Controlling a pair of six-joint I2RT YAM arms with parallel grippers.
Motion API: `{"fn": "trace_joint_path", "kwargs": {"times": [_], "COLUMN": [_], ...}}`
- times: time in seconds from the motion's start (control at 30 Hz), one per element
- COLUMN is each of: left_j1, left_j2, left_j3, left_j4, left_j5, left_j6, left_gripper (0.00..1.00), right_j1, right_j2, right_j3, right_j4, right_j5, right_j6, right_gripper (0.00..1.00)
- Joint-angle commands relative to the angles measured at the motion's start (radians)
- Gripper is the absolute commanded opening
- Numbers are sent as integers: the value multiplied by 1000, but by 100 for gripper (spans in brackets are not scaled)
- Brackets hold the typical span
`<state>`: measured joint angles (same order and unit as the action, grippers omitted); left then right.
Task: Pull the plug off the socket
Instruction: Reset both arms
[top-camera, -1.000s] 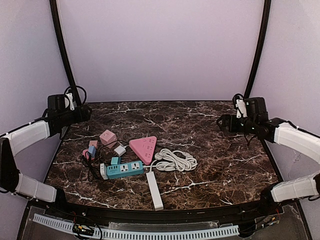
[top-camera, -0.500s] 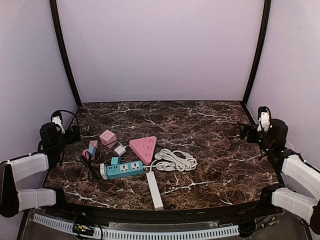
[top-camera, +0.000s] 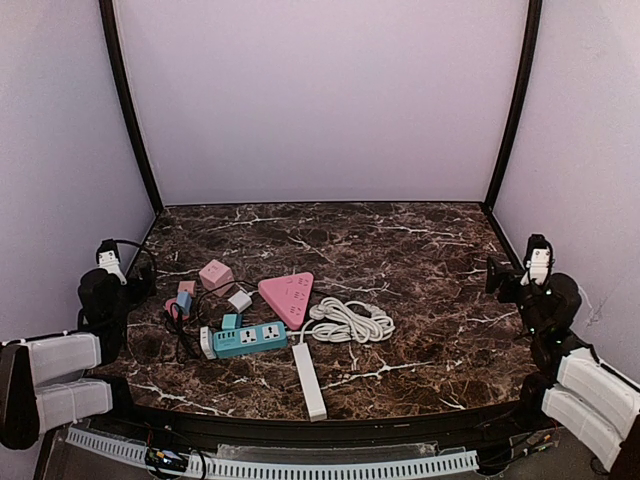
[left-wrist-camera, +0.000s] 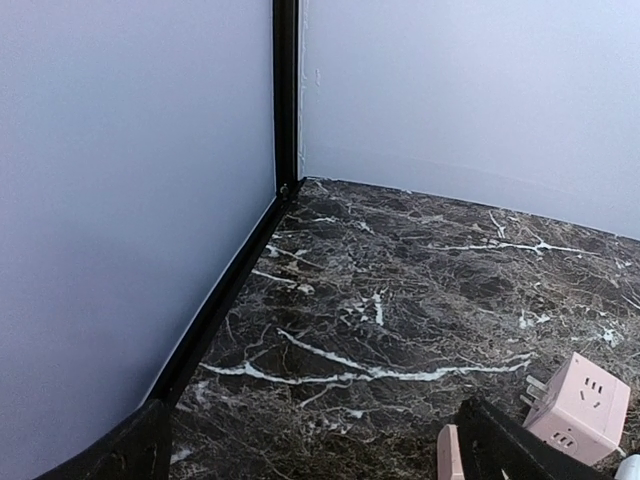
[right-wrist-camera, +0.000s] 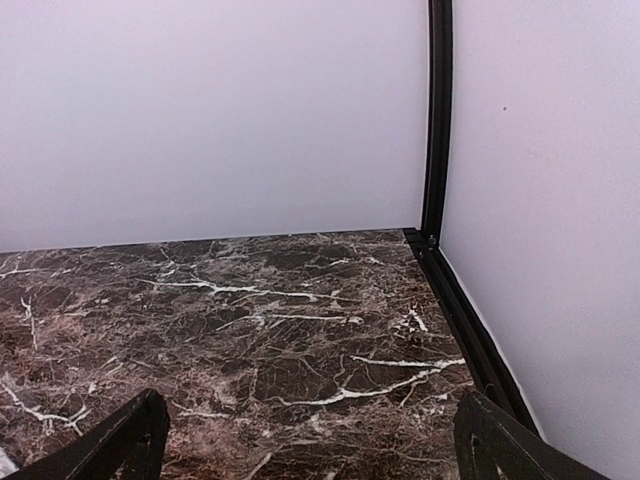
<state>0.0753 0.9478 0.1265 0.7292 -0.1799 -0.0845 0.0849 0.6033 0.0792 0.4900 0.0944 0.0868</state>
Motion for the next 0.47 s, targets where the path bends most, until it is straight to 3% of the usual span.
{"fn": "trace_joint_path", "kwargs": {"times": [0.0,0.43], "left_j1": [-1,0], "left_j2": [-5,-31], "left_j3": [-25,-38], "left_j4": [39,34], "left_j5": [-28,-32], "left_j6": [12,-5], "left_gripper": [99,99], "right_j1": [-2,-2], "right_j2": [1,24], "right_j3": [-13,-2], "right_j4": [62,57], "right_j5": [24,26], "right_j6": [-10,-9], "right_gripper": [99,99]}}
